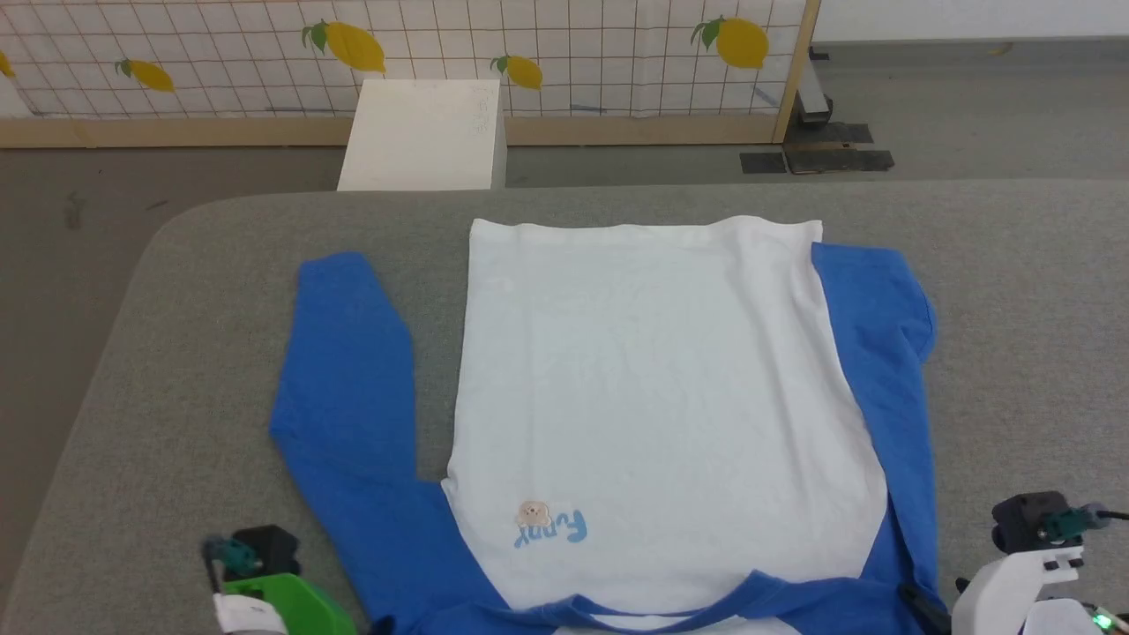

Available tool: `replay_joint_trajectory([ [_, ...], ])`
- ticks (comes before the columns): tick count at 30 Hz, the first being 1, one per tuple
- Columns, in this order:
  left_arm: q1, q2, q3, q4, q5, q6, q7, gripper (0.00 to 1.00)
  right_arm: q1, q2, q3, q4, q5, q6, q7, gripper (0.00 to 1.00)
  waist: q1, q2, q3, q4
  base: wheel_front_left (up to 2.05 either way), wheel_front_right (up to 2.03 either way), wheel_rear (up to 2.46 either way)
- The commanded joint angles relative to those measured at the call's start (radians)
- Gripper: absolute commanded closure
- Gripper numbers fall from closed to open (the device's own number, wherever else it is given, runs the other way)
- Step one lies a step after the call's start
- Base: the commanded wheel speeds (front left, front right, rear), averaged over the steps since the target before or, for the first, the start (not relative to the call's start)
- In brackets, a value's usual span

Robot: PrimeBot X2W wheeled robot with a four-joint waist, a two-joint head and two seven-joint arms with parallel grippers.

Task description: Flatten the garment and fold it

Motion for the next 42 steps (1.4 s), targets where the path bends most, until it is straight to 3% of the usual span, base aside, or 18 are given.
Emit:
replay_joint_trajectory([
  [1, 0.024, 0.029, 0.016, -0.017, -0.011, 0.012, 0.011, 0.0, 0.017, -0.012, -0.005, -0.032, 0.016, -0.002, 0.014, 0.0, 0.0001, 0.0, -0.002, -0.004, 0.0, 0.0, 0.0],
  [5, 0.036, 0.083, 0.063, -0.098, -0.031, 0.043, 0.022, 0.0, 0.03, -0.023, -0.054, -0.134, 0.063, -0.002, 0.064, 0.0, 0.0001, 0.0, -0.004, -0.013, 0.0, 0.0, 0.0],
  [9, 0.025, 0.098, 0.174, -0.188, -0.019, 0.076, -0.104, 0.0, -0.002, 0.008, -0.164, -0.231, 0.101, -0.002, 0.083, 0.0, 0.0001, 0.0, 0.007, -0.021, 0.0, 0.0, 0.0],
  [13, -0.01, 0.073, 0.281, -0.228, 0.029, 0.034, -0.323, 0.0, -0.109, 0.033, -0.263, -0.249, 0.081, -0.002, 0.061, 0.0, 0.0001, 0.0, 0.046, -0.027, 0.0, 0.0, 0.0],
  [17, -0.068, 0.035, 0.348, -0.213, 0.114, -0.026, -0.563, 0.0, -0.269, 0.051, -0.312, -0.19, 0.029, -0.002, 0.03, 0.0, 0.0001, 0.0, 0.124, -0.026, 0.0, 0.0, 0.0],
  [20, -0.112, 0.003, 0.385, -0.203, 0.179, -0.05, -0.642, 0.0, -0.383, 0.031, -0.298, -0.126, -0.026, -0.002, 0.009, 0.0, 0.0001, 0.0, 0.195, -0.023, 0.0, 0.0, 0.0],
  [25, -0.163, -0.082, 0.505, -0.24, 0.346, -0.095, -0.66, 0.0, -0.581, 0.026, -0.282, 0.02, -0.1, -0.002, -0.008, 0.0, 0.0001, 0.0, 0.315, -0.021, 0.0, 0.0, 0.0],
  [30, -0.172, -0.187, 0.611, -0.272, 0.478, -0.181, -0.66, 0.0, -0.768, 0.039, -0.31, 0.16, -0.198, -0.002, 0.011, 0.0, 0.0001, 0.0, 0.423, -0.001, 0.0, 0.0, 0.0],
  [42, -0.201, -0.336, 0.723, -0.232, 0.575, -0.346, -0.66, 0.0, -0.937, 0.047, -0.32, 0.309, -0.368, -0.002, 0.076, 0.0, 0.0001, 0.0, 0.539, 0.05, 0.0, 0.0, 0.0],
])
